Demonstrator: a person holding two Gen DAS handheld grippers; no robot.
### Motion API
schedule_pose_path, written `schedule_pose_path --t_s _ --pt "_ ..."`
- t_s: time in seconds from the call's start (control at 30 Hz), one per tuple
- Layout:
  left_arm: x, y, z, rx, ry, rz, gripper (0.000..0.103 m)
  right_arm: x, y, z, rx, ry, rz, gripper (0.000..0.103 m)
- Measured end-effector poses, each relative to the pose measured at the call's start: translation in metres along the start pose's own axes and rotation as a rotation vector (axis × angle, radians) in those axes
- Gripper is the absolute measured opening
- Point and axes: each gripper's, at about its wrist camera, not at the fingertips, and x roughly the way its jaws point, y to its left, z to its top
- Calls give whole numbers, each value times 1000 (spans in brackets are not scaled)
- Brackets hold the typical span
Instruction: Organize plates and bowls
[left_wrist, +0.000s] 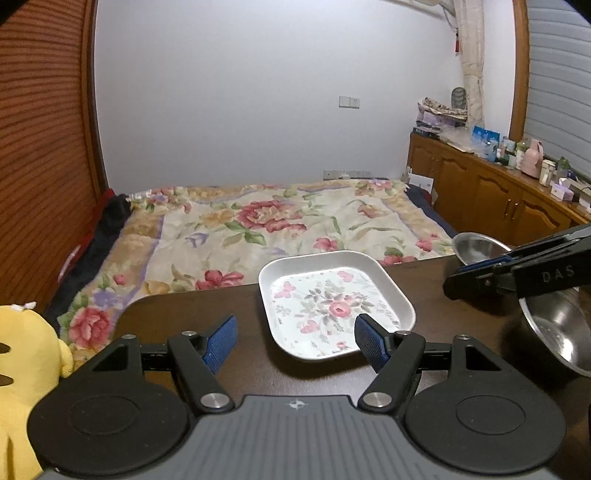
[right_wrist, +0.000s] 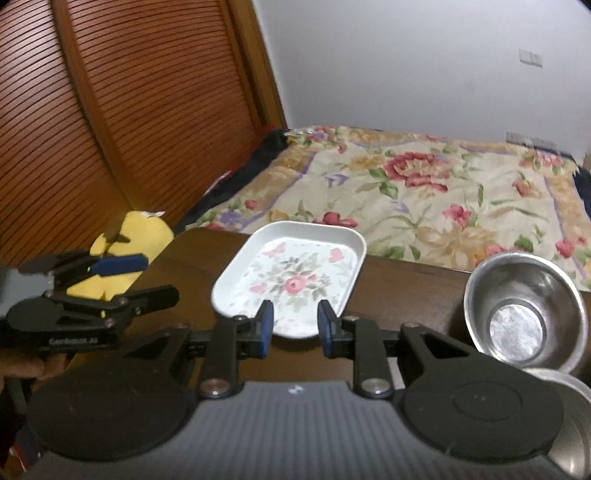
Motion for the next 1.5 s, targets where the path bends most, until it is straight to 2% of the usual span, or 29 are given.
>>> schedule_pose_path --t_s 0.1,0.33,0.37,0.47,0.67,0.7,0.73,0.83,0.97,1.07,1.13,1.2,1.5 --pt "16 5 2 -8 14 1 73 15 -9 5 56 15 -2 27" --pt "48 15 6 -52 50 -15 68 43 -21 13 74 58 -58 30" --pt "51 16 6 -54 53 -16 67 46 -24 14 77 66 -64 32" --pt "61 19 5 -68 70 -27 62 54 -30 15 95 89 -68 48" --pt "74 25 2 -92 98 -38 53 62 -31 14 88 121 -70 48" --pt "76 25 2 -94 101 -38 52 65 -31 16 83 128 -69 45" --pt "77 27 1 -98 104 -39 52 66 -30 16 79 135 -63 37" --pt "79 28 -1 -105 112 -42 48 70 -32 16 92 159 -40 24" --pt "81 28 -3 -108 114 -37 43 69 -30 17 87 164 -44 20" --pt "82 27 -5 -111 119 -36 38 71 -30 17 71 181 -60 12" --pt "83 27 -6 -111 121 -34 36 71 -31 18 65 185 -63 12" --pt "84 28 -8 -109 129 -33 29 72 -31 18 59 187 -67 12" --pt "85 27 -8 -99 137 -33 17 78 -28 18 37 206 -57 10"
